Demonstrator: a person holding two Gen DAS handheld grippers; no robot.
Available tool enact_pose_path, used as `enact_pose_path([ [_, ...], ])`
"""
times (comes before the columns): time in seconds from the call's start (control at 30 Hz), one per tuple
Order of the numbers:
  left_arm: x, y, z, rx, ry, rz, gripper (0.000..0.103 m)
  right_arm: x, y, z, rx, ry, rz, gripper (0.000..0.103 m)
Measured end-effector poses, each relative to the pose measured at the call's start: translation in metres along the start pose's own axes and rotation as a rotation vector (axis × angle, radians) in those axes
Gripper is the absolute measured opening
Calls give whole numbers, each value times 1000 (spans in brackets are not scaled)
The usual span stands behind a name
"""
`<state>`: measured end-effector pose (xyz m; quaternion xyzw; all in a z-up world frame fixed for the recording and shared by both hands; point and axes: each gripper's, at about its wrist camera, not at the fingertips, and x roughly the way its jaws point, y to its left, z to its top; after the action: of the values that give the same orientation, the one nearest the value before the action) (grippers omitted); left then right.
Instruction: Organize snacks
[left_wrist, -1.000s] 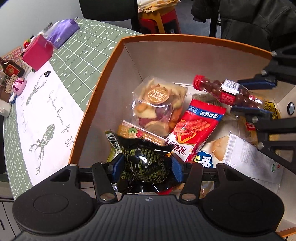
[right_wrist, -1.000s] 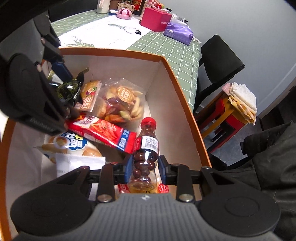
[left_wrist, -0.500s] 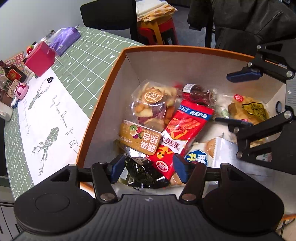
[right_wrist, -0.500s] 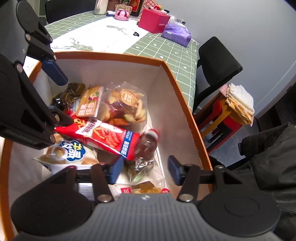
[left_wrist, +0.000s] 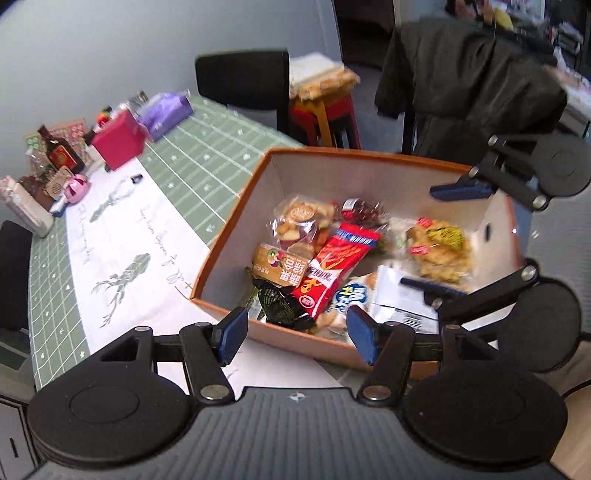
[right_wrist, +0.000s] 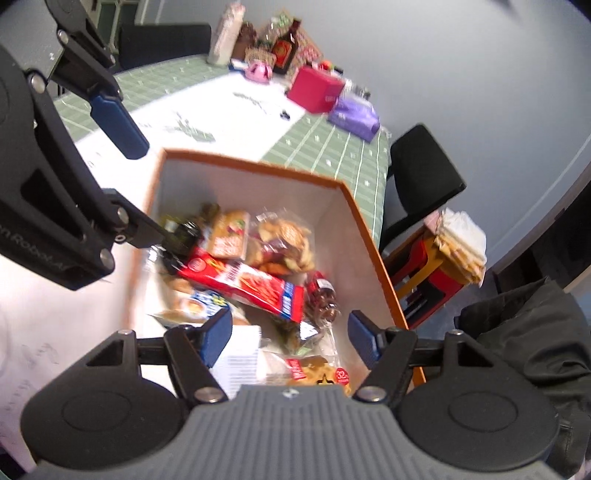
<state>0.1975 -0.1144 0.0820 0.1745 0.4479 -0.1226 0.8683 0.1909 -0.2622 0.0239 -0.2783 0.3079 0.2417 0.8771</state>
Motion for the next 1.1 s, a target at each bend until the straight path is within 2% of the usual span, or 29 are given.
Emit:
enact_pose_path([
  [0.07,-23,-1,-9,-20,-49,-5,72,-17,5,0,16,-29,11,69],
  [0.13,-46,-1,-19,-46,-94,-17,72,-36,10,-1,39,-63,27,80],
  [0.27,-83,1,-41,-104,-181,-26,74,-67,22,-4,102,-106,22,85],
  [0.5,-127,-3,-95,-217,-404,52,78,-119,42,-37,268,-248,29,88],
  [0.6,-132,-12,-119,-245,-462,87,83,-131,58,-55,297,-286,5,88],
  [0.8,-127,-29,-155,-280,-501,159,86,-149,88,-80,330,-341,-77,88],
  [0.9,-119,-29,-165,-327,-504,160,89,-149,95,-88,384,-347,-86,90],
  [1.1,-87,-31,-181,-355,-438,194,90,-138,111,-100,411,-344,-130,91],
])
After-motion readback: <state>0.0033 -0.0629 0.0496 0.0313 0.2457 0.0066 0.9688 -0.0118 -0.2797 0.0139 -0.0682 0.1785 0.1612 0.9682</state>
